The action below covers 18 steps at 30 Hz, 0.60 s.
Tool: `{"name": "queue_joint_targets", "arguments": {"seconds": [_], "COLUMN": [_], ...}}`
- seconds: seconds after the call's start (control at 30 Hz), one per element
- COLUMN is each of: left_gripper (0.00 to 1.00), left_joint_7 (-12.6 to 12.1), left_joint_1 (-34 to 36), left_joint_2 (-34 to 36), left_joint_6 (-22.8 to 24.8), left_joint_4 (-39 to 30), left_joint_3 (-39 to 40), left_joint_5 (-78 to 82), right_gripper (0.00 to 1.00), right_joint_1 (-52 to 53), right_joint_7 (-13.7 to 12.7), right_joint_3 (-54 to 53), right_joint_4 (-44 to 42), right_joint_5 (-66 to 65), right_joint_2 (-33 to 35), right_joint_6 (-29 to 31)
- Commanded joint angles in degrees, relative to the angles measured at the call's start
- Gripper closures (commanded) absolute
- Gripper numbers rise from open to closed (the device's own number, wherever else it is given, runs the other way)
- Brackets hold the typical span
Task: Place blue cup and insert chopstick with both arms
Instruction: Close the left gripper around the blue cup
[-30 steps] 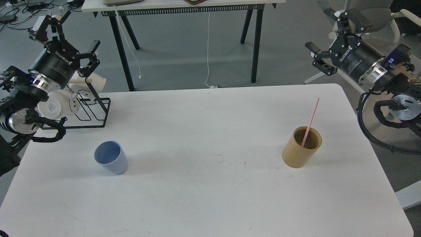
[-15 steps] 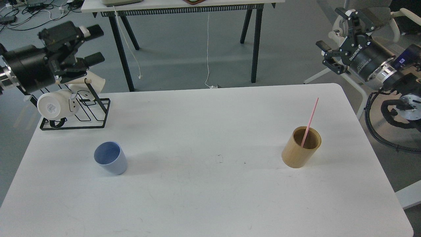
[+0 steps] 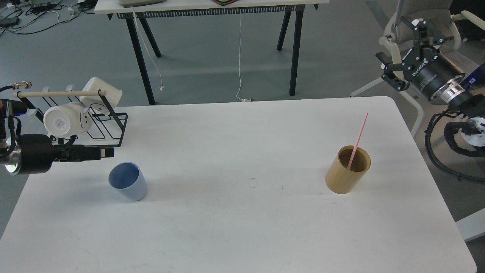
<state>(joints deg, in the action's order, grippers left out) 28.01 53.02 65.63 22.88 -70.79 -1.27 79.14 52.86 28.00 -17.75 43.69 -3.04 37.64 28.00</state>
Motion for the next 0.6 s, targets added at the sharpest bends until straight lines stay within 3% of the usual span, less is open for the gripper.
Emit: {"name": "queue_joint_targets", "arguments": {"seconds": [0.0,0.57], "left_gripper": [0.0,0.02], "left_joint_7": [-0.01,-0.01], "left_joint_1": [-0.55,-7.41], "left_joint_2": [-3.4,-10.17], "left_joint_6": [-0.2,-5.12], "left_joint_4": [3.55,9.35], "left_joint_3": [0.04,0.31], "left_joint_5": [2.42,5.15], "right_gripper": [0.0,0.0], "right_joint_1": [-0.03,-0.39], "right_joint_7": [0.0,0.0], "right_joint_3": [0.0,0.0], "right_joint_4": [-0.01,-0.01], "right_joint_5": [0.05,-0.04], "right_joint_2": [0.51,1.74], "right_joint_6": [0.0,0.0]}}
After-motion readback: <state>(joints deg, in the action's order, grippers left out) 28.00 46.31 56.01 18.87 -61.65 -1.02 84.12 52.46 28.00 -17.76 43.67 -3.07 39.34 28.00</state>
